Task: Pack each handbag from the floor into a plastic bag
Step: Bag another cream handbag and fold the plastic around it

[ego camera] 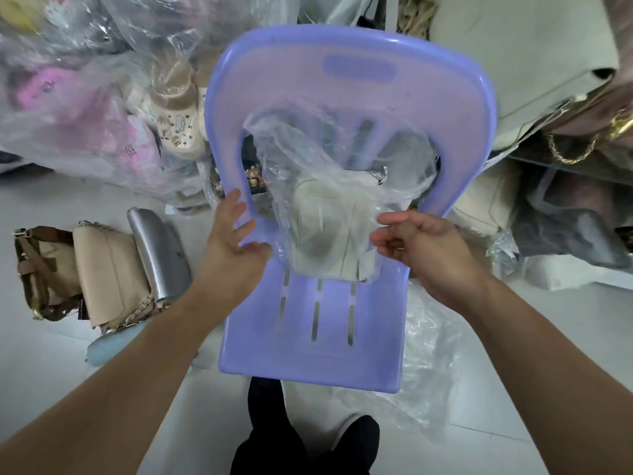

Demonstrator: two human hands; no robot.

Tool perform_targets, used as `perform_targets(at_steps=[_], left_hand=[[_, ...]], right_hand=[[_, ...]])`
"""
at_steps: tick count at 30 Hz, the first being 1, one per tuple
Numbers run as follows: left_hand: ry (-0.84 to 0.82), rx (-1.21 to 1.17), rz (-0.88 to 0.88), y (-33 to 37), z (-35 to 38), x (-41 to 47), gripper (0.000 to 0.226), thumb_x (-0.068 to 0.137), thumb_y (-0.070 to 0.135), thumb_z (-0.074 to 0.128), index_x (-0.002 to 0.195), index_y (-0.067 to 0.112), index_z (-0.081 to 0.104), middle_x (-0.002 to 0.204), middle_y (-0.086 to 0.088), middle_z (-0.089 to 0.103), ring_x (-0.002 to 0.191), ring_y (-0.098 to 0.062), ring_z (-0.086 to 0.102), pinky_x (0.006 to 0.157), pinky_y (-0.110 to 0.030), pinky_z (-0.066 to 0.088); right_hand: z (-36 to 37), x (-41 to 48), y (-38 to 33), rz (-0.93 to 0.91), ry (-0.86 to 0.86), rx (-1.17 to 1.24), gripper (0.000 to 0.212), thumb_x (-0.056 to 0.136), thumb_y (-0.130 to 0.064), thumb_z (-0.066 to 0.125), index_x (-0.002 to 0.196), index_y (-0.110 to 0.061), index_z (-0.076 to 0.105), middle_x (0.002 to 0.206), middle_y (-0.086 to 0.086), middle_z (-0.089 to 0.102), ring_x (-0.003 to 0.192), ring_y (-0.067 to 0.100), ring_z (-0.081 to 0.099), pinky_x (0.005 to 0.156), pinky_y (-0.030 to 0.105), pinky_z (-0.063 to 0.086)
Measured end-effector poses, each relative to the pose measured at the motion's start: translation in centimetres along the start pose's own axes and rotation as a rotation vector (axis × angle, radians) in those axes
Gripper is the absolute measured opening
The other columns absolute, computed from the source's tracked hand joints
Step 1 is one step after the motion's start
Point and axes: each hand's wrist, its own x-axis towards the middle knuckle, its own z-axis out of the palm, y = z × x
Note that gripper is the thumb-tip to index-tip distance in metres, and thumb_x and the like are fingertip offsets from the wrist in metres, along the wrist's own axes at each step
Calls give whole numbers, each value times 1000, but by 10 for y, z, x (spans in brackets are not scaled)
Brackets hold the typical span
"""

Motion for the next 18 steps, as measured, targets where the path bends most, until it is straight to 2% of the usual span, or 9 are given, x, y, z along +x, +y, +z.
perform_targets(at_steps=[3,5,7,9,10,13,15,16,18], left_hand=[[-116,168,-93,5,20,16,98,82,47,76,156,38,13,157,18,29,143,-4,32,106,-30,38],[-137,90,-95,17,34,31,108,65,72,76,153,38,25,149,25,39,136,-1,41,113,-32,36],[-60,85,-117,32,47,43,117,50,87,73,145,28,39,142,15,52,130,-9,52,112,-37,41],[47,43,-133,45,57,51,116,49,91,69,133,13,49,124,-2,63,118,-21,62,105,-41,47],[90,-6,-148,51,60,53,112,50,90,69,126,8,52,111,-1,63,109,-22,65,101,-38,49],[131,-166,-195,57,64,60,117,36,92,72,121,14,59,109,3,69,103,-21,68,98,-43,53],[102,-211,-142,55,62,58,95,39,89,75,114,31,66,111,9,73,105,-17,70,98,-44,54],[82,-200,-128,56,62,53,78,46,85,75,107,37,70,108,13,74,104,-13,69,98,-42,54],[69,-173,-88,60,63,44,46,64,77,72,88,39,75,96,14,73,93,-9,68,94,-36,55]], right_hand=[[4,2,-2,-23,-23,-195,16,91,-10,73,105,-17,71,91,1,69,84,15,62,76,16,51],[7,6,-4,-33,39,-339,30,81,-34,86,104,-24,70,97,-1,57,82,12,57,64,13,45],[12,12,-5,-124,175,-371,53,70,-50,90,107,-25,60,112,-3,59,96,9,62,68,14,48],[17,17,-7,-230,240,-221,67,69,-47,92,117,-24,51,121,-6,62,112,10,63,80,19,52],[19,19,-8,-266,223,-142,67,72,-41,92,121,-23,49,121,-6,65,112,10,65,85,22,55],[24,22,-9,-286,182,-9,35,89,-26,80,116,-23,58,90,4,70,77,11,66,73,25,55],[26,17,-12,-212,209,3,9,96,-27,71,104,-25,68,74,9,57,67,18,50,60,24,44],[25,14,-11,-167,221,1,13,98,-30,69,99,-18,72,71,15,51,66,20,43,55,25,38],[22,6,-10,-129,229,33,44,98,-34,67,95,10,65,70,24,45,67,18,39,52,25,32]])
